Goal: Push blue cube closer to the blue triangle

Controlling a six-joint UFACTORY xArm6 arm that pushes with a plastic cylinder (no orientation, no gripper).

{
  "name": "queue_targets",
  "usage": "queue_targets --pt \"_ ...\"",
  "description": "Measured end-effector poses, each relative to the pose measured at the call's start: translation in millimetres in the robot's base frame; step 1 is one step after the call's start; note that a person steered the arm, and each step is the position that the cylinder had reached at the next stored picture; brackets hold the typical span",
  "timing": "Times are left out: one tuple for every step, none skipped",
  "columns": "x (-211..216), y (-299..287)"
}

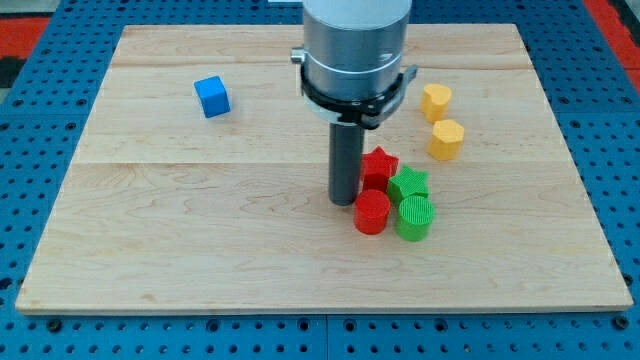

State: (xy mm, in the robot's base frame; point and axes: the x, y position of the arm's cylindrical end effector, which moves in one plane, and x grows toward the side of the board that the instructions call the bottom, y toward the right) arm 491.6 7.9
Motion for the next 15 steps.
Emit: queue_targets --pt "-2.0 -55.4" --pt "-26.3 -107.3" --pt "-71.8 -120.6" --pt "-118.4 -121.1" --pt "-158.8 -135.5" --pt "-184.1 -166.1" --pt "-160.8 -201.2" --pt "-144.8 -226.5" --pt "-160.7 -260.3" --pt "-178.9 -267.1" --pt "-198.9 -221.5" --pt "-215.7 -188.5" --pt "-229.5 -165.0" --pt "-230.5 -136.7" --pt "-231.1 -109.8"
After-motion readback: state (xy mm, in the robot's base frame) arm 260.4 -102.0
